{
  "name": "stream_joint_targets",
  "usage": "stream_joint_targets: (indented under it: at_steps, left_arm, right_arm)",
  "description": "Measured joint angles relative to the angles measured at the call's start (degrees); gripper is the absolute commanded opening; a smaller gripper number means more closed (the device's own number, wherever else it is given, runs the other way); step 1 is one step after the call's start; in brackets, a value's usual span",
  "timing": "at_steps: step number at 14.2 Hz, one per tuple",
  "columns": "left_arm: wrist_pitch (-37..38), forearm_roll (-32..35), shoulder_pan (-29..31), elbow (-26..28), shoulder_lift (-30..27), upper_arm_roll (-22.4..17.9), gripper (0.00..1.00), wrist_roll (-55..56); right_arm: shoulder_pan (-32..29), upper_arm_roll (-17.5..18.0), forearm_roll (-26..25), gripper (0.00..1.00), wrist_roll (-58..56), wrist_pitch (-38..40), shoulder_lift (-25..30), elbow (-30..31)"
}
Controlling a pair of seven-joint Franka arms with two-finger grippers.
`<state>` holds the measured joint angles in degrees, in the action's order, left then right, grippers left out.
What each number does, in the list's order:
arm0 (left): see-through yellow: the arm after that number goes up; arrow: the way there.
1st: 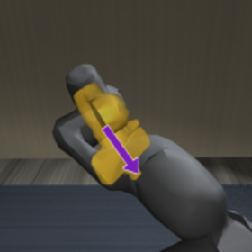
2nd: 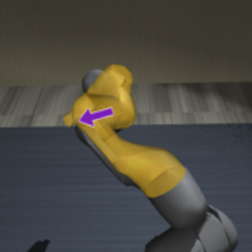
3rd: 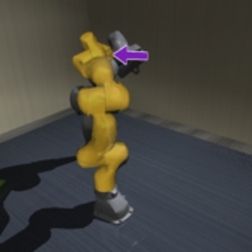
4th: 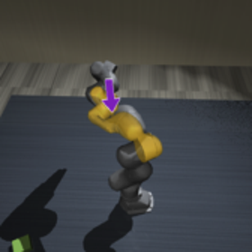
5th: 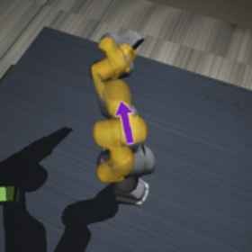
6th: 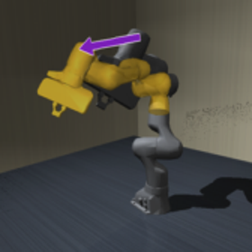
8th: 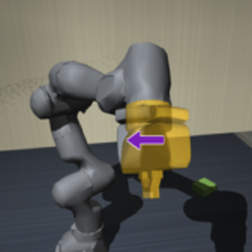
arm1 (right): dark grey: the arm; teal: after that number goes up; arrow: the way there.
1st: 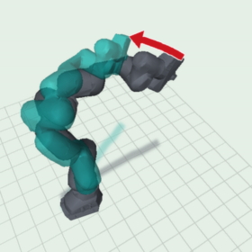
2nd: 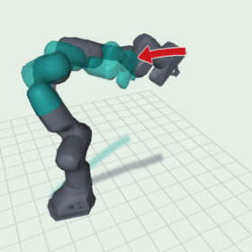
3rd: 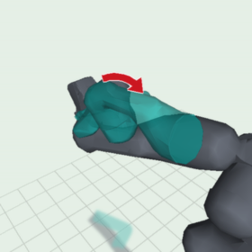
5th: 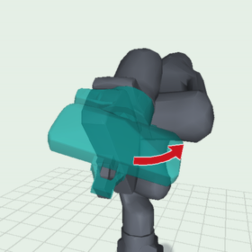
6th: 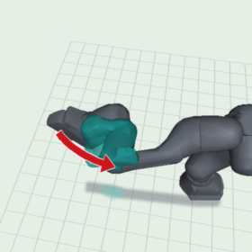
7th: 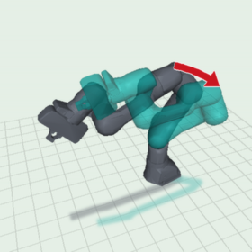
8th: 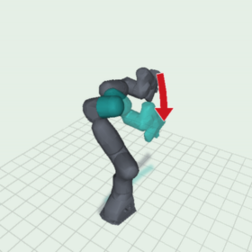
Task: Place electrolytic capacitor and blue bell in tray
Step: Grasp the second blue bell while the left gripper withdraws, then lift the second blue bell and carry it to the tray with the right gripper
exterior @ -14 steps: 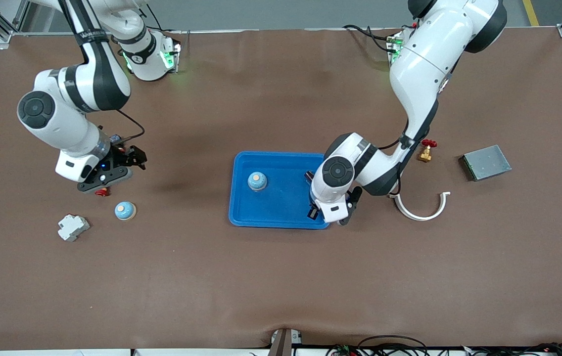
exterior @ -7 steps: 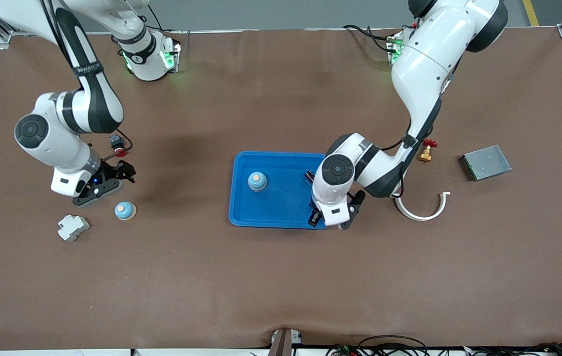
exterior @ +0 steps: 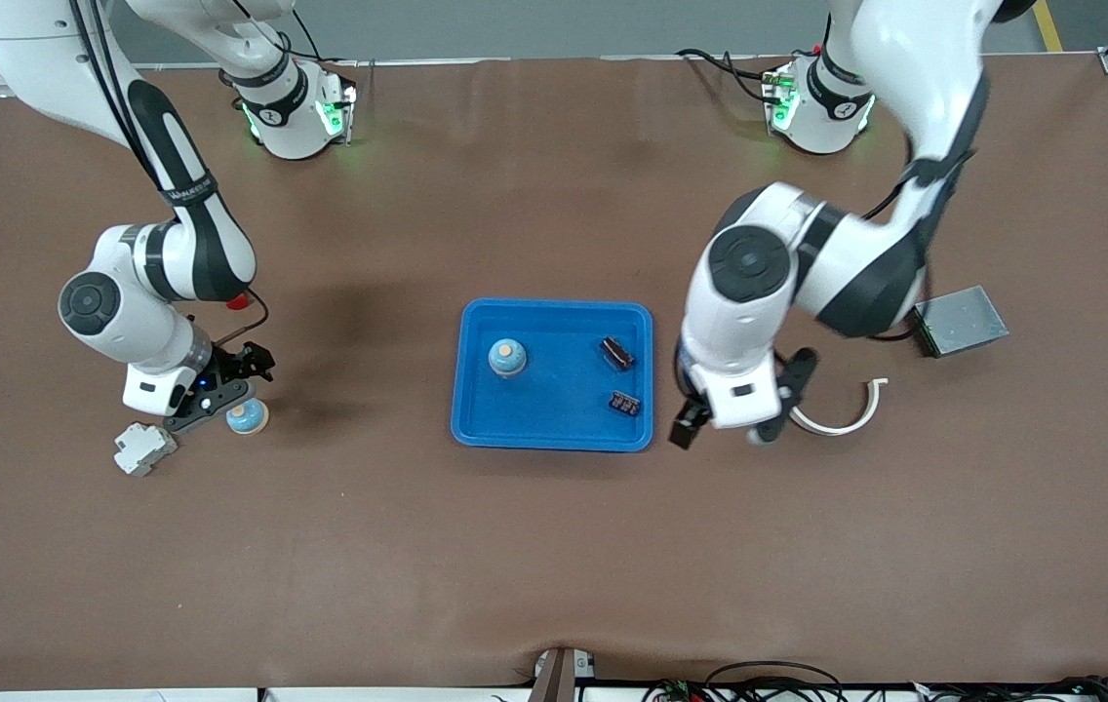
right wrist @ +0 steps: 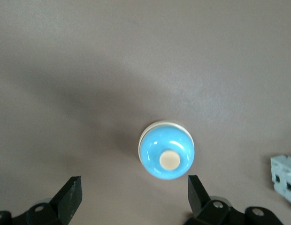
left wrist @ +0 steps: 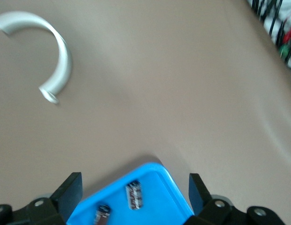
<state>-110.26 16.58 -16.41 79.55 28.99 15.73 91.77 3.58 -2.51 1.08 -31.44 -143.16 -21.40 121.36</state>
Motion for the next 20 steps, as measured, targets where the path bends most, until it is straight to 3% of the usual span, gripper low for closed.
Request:
stream_joint_targets:
  at_steps: [7,10,20]
  left_arm:
    - [11.03,-0.13,8.38,0.31,-9.16,-0.19,1.00,-20.03]
    - [14.32,-4.32,12.15,0.35,-11.01,-0.20,1.00,-30.21]
    - [17.92,-6.16,14.33,-0.74,-13.45,-0.26,1.00,-40.53]
  right_arm:
    - [-2.27,-0.05,0.00,1.00,-9.03,0.62,-5.66,-5.64]
    - [-2.32,0.06,0.00,1.00,-9.29,1.76,-6.90,-5.84]
    - [-2.32,0.29,0.00,1.00,-9.40,2.27,-9.52,-7.22]
